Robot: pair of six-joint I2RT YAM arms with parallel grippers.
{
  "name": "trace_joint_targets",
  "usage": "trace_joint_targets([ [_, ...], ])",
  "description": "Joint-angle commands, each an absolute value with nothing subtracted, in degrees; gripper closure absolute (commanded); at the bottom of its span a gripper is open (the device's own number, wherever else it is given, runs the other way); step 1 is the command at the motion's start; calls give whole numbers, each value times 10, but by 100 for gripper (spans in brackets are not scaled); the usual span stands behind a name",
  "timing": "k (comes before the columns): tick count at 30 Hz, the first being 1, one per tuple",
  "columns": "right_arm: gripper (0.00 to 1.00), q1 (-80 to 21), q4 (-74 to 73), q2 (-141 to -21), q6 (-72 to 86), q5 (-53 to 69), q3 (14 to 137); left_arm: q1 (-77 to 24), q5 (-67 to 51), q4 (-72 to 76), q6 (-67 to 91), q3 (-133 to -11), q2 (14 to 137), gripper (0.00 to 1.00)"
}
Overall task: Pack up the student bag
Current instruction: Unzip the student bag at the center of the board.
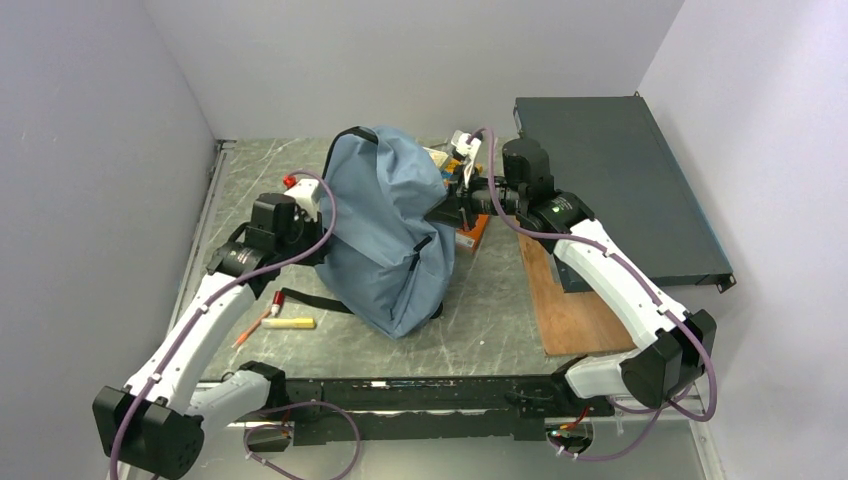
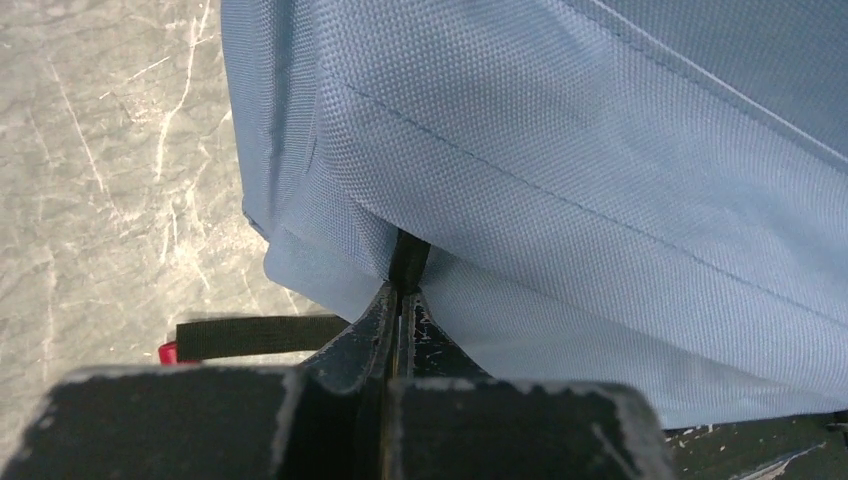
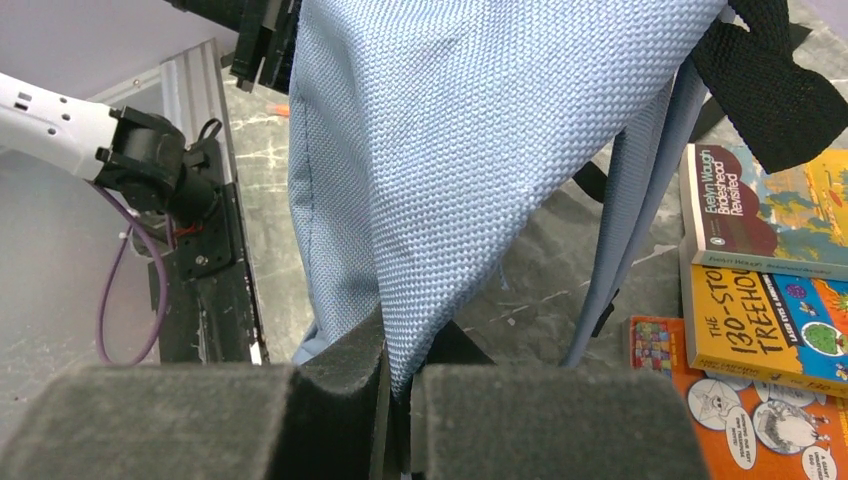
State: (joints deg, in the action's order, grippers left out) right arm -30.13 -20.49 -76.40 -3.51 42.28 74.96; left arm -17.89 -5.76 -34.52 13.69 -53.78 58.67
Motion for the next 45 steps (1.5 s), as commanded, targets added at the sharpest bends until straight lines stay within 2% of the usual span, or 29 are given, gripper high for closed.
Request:
trace_joint_targets([
  [1, 100, -301, -170, -758, -51, 405, 779, -185, -70, -354, 124, -556, 549, 100],
  [6, 100, -301, -149, -782, -17, 337, 797, -197, -149, -363, 176, -549, 532, 100],
  [10, 100, -302, -135, -805, 6, 305, 812, -246, -173, -355, 232, -541, 517, 100],
  [17, 100, -303, -104, -822, 39, 309, 818, -352, -235, -232, 343, -535, 525, 100],
  [21, 100, -306, -101, -829, 67, 263, 836, -418, -206, -232, 352, -563, 579, 100],
  [29, 100, -336, -3, -798, 161, 129, 779, -532, -150, -184, 355, -582, 673, 100],
  [33, 100, -348, 39, -790, 168, 110, 760, -545, -135, -158, 355, -597, 703, 100],
  [38, 100, -348, 33, -770, 144, 127, 751, -527, -76, -225, 329, -600, 687, 98],
  [39, 100, -348, 34, -766, 136, 137, 745, -518, -76, -240, 325, -604, 680, 83],
  [41, 100, -347, 39, -756, 117, 160, 732, -505, -77, -253, 310, -603, 654, 46],
  [42, 100, -347, 40, -752, 107, 173, 727, -502, -75, -256, 299, -600, 636, 32],
  [44, 100, -346, 41, -742, 88, 196, 717, -496, -61, -266, 269, -599, 593, 5],
  [45, 100, -346, 43, -738, 78, 208, 712, -493, -50, -278, 253, -605, 574, 1],
])
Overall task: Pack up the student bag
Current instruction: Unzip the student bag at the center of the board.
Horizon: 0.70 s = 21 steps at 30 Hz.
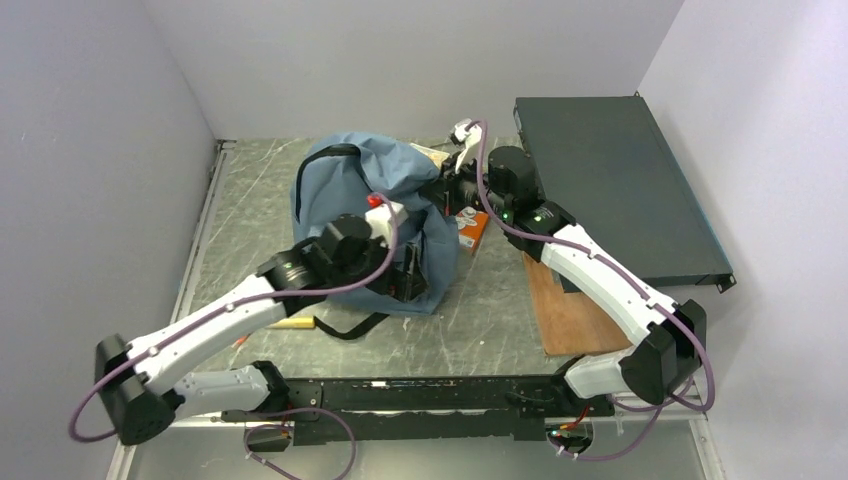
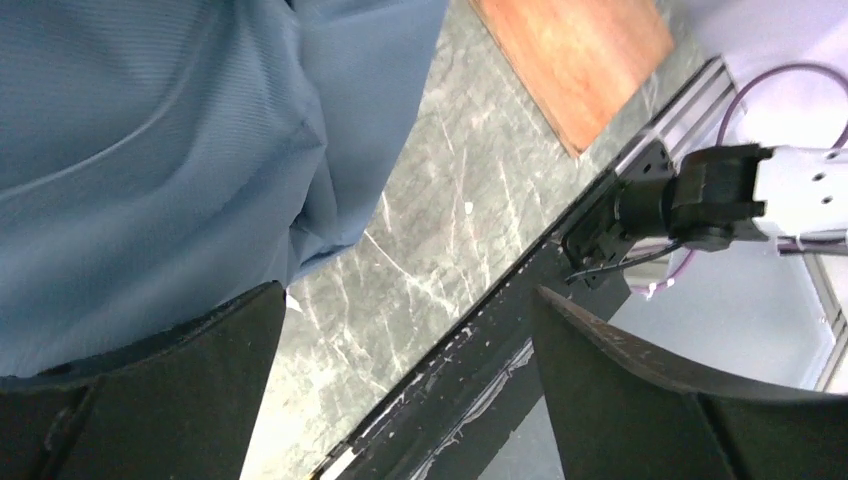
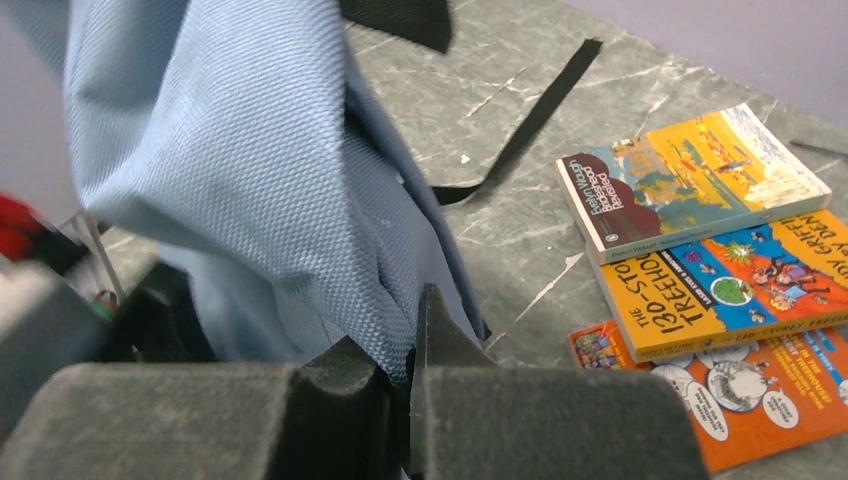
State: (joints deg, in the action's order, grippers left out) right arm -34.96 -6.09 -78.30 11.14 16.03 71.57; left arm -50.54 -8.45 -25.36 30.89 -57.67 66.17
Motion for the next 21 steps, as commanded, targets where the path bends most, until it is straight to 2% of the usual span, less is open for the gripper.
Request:
trace_joint_targets([
  [1, 100, -345, 46, -734, 70, 220, 707, -488, -35, -297, 238, -614, 556, 1],
  [6, 100, -341, 25, -739, 23, 291, 714, -432, 81, -399, 181, -692, 508, 0],
  [13, 100, -338, -30, -742, -26, 347, 725, -298, 167, -398, 130, -733, 517, 0],
  [18, 100, -335, -59, -744, -44, 375, 732, -262, 153, -320, 46, -727, 553, 0],
  [21, 100, -335, -79, -753, -52, 393, 746, -262, 51, -251, -21, -701, 558, 0],
])
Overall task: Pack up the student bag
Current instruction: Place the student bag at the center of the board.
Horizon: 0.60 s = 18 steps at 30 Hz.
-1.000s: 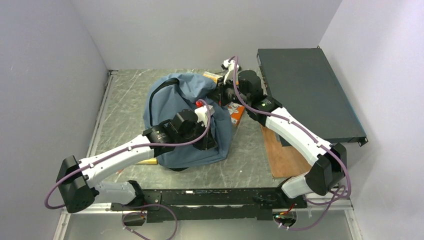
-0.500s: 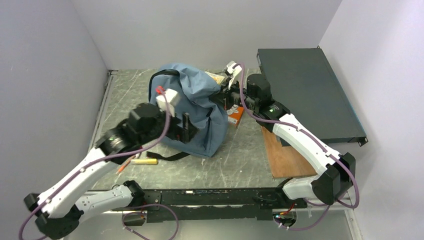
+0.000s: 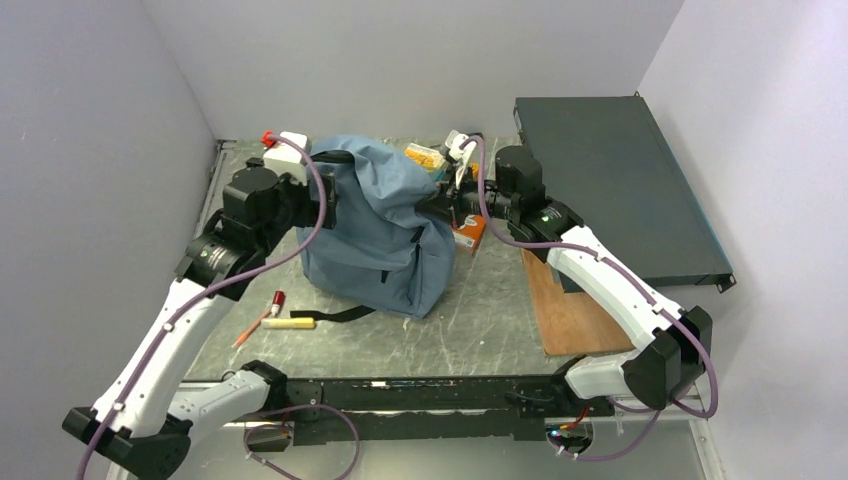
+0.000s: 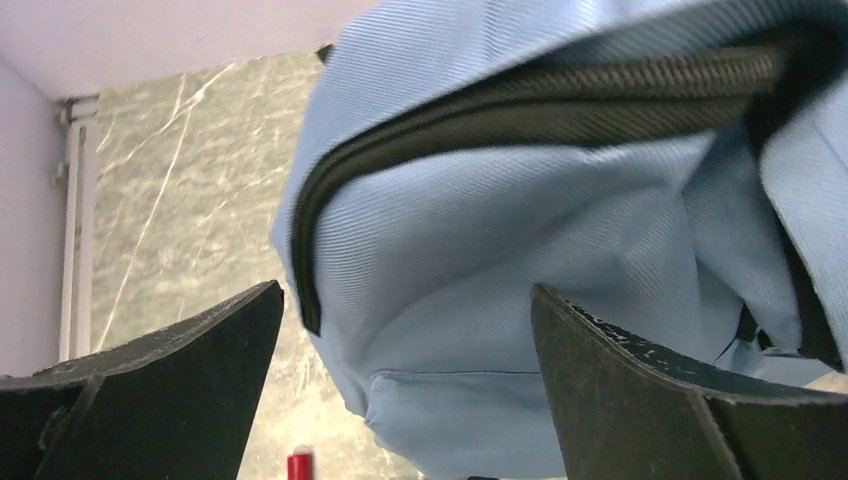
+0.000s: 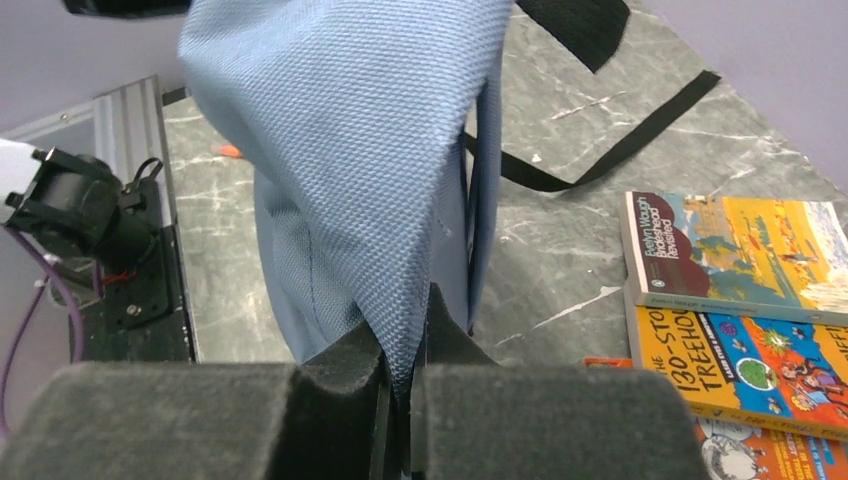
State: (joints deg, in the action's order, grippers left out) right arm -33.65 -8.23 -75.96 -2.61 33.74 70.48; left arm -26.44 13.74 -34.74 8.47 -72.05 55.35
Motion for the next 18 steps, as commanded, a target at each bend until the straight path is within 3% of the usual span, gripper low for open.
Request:
trace_joint_targets([
  [1, 100, -334, -83, -756, -53, 394, 749, -262, 20, -243, -34, -697, 562, 0],
  [2, 100, -334, -84, -757, -53, 393, 750, -261, -3, -241, -45, -697, 566, 2],
  [4, 100, -334, -82, -757, -48, 382, 751, -262, -9, -253, -52, -705, 580, 16],
  [8, 100, -333, -75, -758, -28, 363, 752, -260, 12, -265, -56, -711, 595, 63],
  [10, 100, -334, -70, -760, -11, 339, 754, -260, 10, -258, -54, -706, 595, 93],
  [11, 100, -333, -73, -762, -3, 317, 759, -260, 12, -250, -50, -700, 592, 100],
  [12, 100, -333, -85, -765, 11, 291, 766, -260, 14, -240, -48, -691, 588, 100],
  [13, 95, -334, -100, -769, 24, 269, 776, -259, 17, -230, -49, -683, 582, 100],
  [16, 64, -338, -154, -774, 69, 191, 801, -259, 52, -198, -47, -652, 557, 100],
  [18, 30, -350, -189, -764, 100, 106, 804, -259, 73, -165, -46, -622, 533, 100],
])
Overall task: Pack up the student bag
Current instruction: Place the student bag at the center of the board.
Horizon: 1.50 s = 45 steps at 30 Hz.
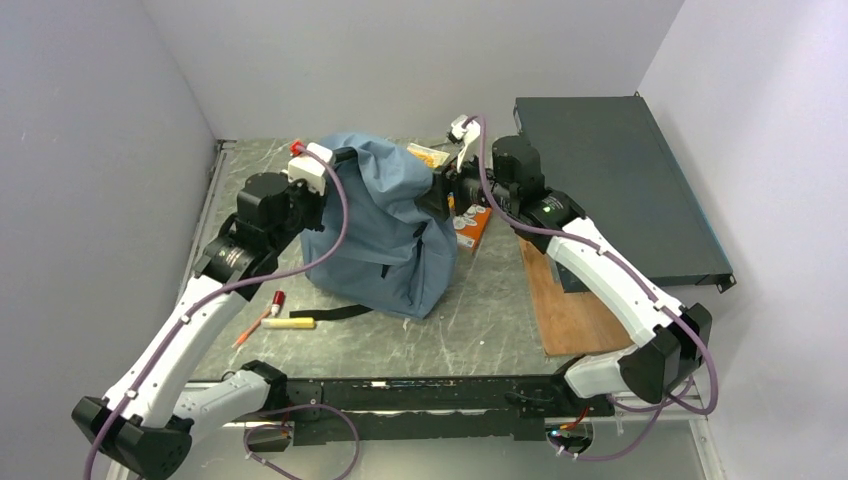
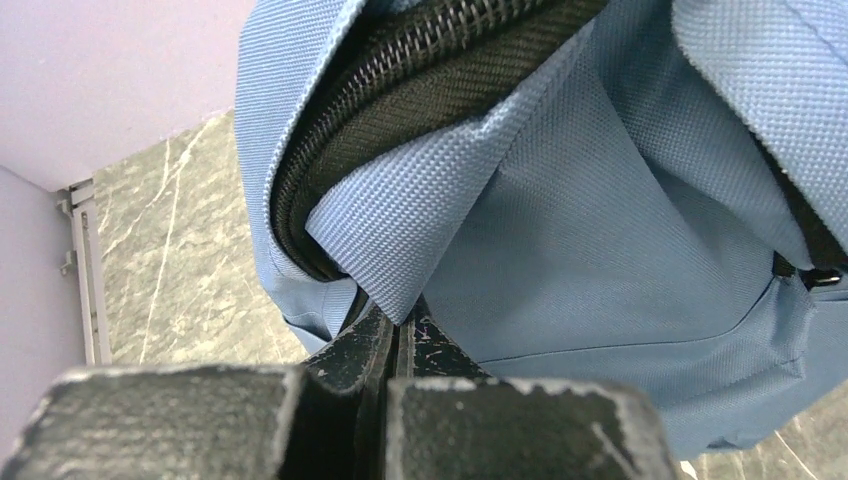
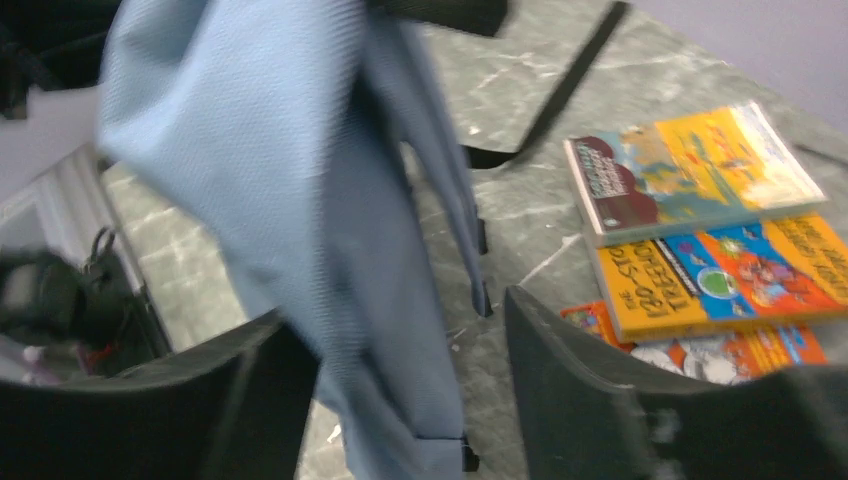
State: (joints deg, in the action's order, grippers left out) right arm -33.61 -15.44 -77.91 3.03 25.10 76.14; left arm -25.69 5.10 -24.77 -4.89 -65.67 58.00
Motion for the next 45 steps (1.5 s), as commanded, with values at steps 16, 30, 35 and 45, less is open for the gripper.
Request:
trace_joint_targets([
  [16, 22, -658, -176, -606, 320, -342, 596, -258, 123, -108, -4, -560, 470, 100],
  [30, 59, -769, 26, -801, 319, -431, 604, -253, 116, -120, 20, -559, 456, 100],
  [35, 60, -772, 38, -818, 344, -491, 591, -234, 97, -131, 37, -566, 456, 100],
  [45, 63, -773, 59, -877, 321, -512, 644, -178, 16, -126, 83, -565, 460, 100],
])
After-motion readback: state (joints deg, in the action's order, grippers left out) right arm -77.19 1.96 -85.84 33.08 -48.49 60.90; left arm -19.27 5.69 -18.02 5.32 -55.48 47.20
